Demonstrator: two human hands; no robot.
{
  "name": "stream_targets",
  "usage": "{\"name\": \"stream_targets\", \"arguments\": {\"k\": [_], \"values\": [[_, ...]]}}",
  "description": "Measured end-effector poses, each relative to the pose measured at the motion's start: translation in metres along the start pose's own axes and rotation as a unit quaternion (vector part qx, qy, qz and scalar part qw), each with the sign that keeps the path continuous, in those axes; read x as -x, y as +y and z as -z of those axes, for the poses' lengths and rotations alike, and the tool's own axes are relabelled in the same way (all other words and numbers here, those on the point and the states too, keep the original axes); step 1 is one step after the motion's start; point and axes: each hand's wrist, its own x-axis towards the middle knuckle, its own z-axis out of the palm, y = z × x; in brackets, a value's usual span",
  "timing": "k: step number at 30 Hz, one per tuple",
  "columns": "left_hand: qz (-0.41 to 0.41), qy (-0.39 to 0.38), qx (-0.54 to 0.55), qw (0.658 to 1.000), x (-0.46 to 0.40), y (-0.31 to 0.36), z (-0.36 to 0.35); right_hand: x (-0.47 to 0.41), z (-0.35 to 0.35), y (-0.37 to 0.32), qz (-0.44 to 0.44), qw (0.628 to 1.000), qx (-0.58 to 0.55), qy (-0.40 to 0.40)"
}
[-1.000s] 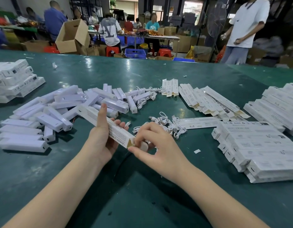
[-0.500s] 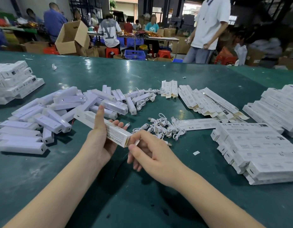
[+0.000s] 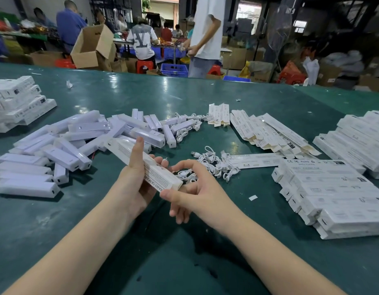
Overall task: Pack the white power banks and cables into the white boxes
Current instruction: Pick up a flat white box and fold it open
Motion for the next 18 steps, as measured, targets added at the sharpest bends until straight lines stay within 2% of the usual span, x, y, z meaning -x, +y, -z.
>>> {"name": "stream_targets", "arguments": {"k": [4,9,12,16,18], "values": [[-0.002,-0.023,-0.009,1.0,0.0,-0.001,0.0,-0.001,0.001,0.001,-0.051,0.998,0.034,-0.004],[0.047,-0.094,-0.041,0.994,0.008,-0.007,-0.001,0.0,0.003,-0.001,-0.081,0.989,0.111,-0.054],[0.06,-0.112,-0.069,0.989,0.011,-0.009,-0.001,0.0,0.005,0.0,-0.097,0.988,0.108,-0.056],[0.068,-0.139,-0.071,0.985,0.016,-0.008,-0.004,-0.001,0.002,0.004,-0.076,0.989,0.11,-0.067],[0.043,-0.14,-0.118,0.982,0.018,-0.012,-0.005,-0.003,-0.001,0.007,-0.047,0.989,0.127,-0.056]]}}
